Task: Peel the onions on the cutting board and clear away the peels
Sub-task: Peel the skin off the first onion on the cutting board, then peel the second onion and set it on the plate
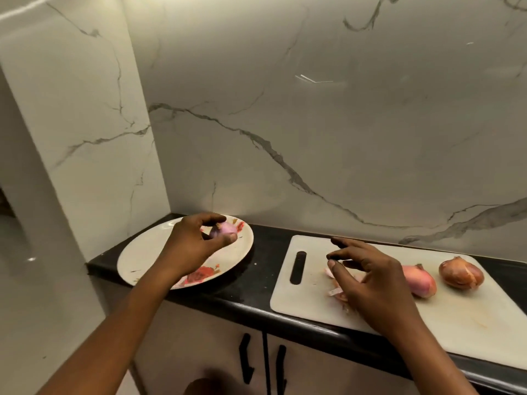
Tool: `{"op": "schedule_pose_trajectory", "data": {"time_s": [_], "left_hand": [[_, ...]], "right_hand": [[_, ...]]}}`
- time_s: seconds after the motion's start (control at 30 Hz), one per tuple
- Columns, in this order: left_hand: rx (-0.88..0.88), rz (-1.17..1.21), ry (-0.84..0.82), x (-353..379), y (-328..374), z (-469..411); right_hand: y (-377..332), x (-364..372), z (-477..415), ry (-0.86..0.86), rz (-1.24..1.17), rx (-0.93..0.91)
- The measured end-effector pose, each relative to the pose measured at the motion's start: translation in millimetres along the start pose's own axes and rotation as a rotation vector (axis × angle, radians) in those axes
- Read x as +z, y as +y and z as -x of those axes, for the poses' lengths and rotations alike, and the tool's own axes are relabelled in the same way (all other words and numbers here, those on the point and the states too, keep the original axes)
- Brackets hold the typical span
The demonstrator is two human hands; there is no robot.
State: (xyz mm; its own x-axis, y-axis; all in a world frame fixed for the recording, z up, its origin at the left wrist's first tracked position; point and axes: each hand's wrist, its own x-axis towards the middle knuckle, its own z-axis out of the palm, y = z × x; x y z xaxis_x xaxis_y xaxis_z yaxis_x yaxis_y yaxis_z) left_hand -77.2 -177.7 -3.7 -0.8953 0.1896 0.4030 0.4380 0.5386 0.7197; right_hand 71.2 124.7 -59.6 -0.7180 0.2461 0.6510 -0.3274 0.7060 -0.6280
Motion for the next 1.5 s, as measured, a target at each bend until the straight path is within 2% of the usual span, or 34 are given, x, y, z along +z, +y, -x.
{"op": "schedule_pose_trajectory", "data": {"time_s": [0.27, 0.53, 0.8, 0.97, 1.2, 1.33, 1.4, 1.5], "left_hand": [[-0.028, -0.213, -0.07, -5.7, -53.0, -14.2], [-0.022, -0.338, -0.059, -1.1, -49.9, -9.0], [0.16, -0.189, 0.015, 23.8, 6.4, 7.0], [0.282, -0.069, -0.047, 57.2, 56.3, 23.3], [0.435, 0.094, -0.239, 111.8, 95.9, 29.1], [0.499, 0.119, -0.38, 138.9, 109.8, 18.9], [0.489, 0.126, -0.43, 152.0, 113.3, 6.0], [0.48, 0.121, -0.477, 170.9, 119.1, -19.5]], "right_hand": [[1.4, -0.5, 0.7, -0.01, -0.011, 0.001], [0.1, 0.0, 1.4, 0.019, -0.057, 0.01], [-5.3, -3.1, 1.2, 0.042, -0.055, -0.018], [-13.5, -11.9, -2.9, 0.131, -0.134, -0.054], [1.0, -62.9, -27.6, 0.048, 0.032, -0.108], [23.1, -95.7, -47.6, -0.068, 0.1, -0.025], [33.7, -104.1, -59.2, -0.205, 0.158, 0.014], [41.3, -109.2, -80.8, -0.517, 0.304, 0.043]]}}
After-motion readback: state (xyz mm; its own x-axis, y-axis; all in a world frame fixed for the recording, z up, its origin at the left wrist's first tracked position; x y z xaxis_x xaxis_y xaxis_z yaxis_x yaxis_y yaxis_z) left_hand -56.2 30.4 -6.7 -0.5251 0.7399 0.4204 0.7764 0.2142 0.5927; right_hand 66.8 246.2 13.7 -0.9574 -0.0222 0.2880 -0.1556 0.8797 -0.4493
